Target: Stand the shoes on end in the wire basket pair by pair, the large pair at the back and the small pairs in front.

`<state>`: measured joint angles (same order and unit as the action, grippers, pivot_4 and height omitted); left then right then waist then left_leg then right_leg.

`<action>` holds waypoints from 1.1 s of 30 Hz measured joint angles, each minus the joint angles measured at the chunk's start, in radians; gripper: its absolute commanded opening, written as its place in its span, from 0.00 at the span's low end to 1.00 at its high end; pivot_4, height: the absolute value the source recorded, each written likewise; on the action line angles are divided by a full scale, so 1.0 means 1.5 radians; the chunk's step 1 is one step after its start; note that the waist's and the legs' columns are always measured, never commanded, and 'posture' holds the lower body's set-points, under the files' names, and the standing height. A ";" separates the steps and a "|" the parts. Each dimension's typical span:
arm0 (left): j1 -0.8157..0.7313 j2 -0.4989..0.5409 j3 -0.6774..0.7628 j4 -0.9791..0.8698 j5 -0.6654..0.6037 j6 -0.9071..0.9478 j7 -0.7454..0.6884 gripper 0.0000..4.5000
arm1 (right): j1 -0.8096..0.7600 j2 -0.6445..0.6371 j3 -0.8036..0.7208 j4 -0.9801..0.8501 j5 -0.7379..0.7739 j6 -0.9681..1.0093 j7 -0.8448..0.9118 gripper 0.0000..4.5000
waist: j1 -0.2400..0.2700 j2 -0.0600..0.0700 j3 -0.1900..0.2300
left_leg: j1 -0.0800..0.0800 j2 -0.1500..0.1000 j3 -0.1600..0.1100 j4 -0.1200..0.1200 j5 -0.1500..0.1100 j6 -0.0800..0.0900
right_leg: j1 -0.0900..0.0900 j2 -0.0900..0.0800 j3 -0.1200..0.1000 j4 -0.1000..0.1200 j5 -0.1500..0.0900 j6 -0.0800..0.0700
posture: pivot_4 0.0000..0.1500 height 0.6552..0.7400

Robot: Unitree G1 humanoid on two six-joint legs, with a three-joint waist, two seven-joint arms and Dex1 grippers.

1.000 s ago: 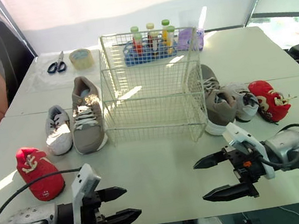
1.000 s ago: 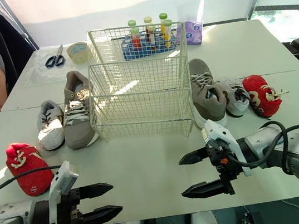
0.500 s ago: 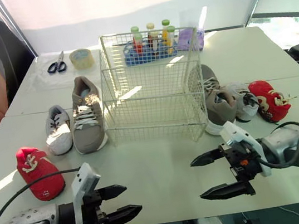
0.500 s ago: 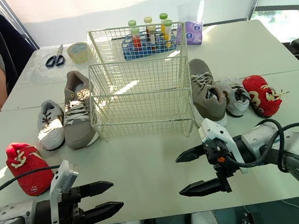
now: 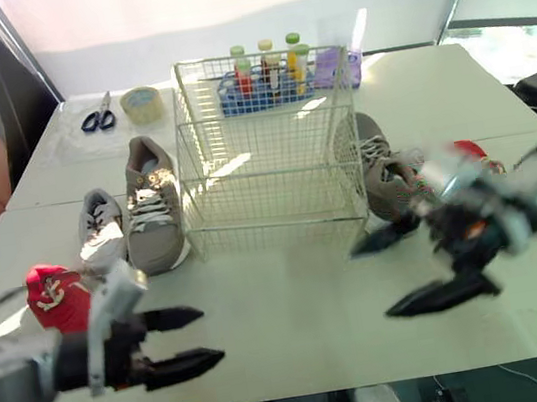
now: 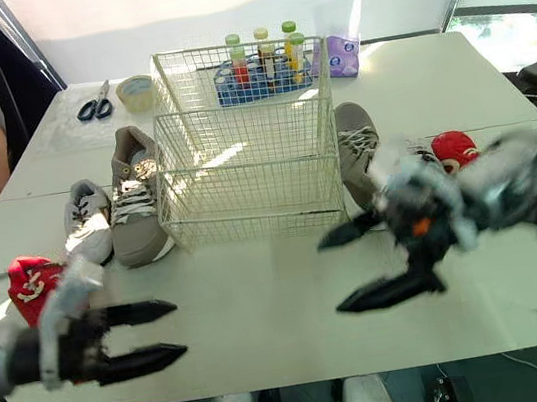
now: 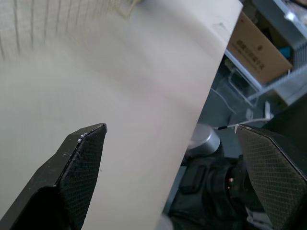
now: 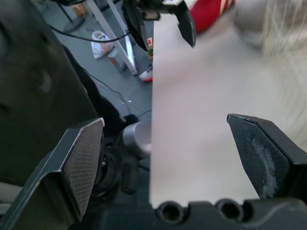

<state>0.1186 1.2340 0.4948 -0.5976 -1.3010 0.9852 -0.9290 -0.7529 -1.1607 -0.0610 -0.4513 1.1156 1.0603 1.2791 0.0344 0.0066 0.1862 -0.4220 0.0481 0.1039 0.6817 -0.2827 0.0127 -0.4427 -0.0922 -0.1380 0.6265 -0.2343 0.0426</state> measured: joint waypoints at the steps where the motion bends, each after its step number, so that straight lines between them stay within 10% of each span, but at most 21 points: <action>1: -0.036 0.022 0.002 0.022 0.002 0.002 -0.029 0.99 | -0.053 0.012 0.031 0.014 -0.030 -0.013 0.015 1.00 | 0.000 0.000 0.000 | 0.000 0.000 0.000 0.000 0.000 0.000 | 0.000 0.002 0.000 0.000 0.000 0.000 | 1.00 1.00; 15: -0.242 -0.003 -0.117 0.077 0.089 -0.026 -0.075 0.99 | -0.154 0.143 0.377 0.172 -0.545 -0.260 0.066 1.00 | -0.017 -0.001 0.000 | -0.003 -0.001 0.004 0.000 0.005 -0.006 | 0.000 0.002 0.003 0.003 0.003 0.004 | 1.00 1.00; 18: -0.233 -0.044 -0.146 0.051 0.103 -0.027 -0.046 1.00 | -0.149 0.146 0.392 0.155 -0.594 -0.265 0.054 0.81 | -0.016 -0.001 0.000 | -0.003 0.000 0.003 0.001 0.005 -0.007 | 0.000 0.003 0.003 0.004 0.003 0.004 | 1.00 1.00; 25: -0.255 -0.077 -0.162 0.028 0.106 -0.021 0.011 1.00 | -0.145 0.169 0.399 0.131 -0.642 -0.255 0.043 0.01 | -0.016 -0.001 0.000 | -0.002 0.000 0.003 0.001 0.006 -0.007 | 0.000 0.003 0.003 0.004 0.003 0.003 | 1.00 1.00; 33: -0.286 -0.089 -0.183 0.023 0.110 -0.010 0.038 1.00 | -0.149 0.189 0.401 0.154 -0.721 -0.295 0.018 0.01 | -0.020 -0.002 -0.001 | -0.001 0.000 0.003 0.001 0.007 -0.009 | 0.000 0.004 0.004 0.006 0.003 0.003 | 1.00 1.00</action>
<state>-0.3098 1.1001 0.2204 -0.5634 -1.1354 0.9708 -0.8714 -0.9761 -0.8767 0.5411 -0.2210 0.0334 0.6181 1.3067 0.0048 0.0036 0.1852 -0.4239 0.0477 0.1080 0.6838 -0.2719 -0.0011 -0.4427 -0.0857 -0.1317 0.6352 -0.2296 0.0472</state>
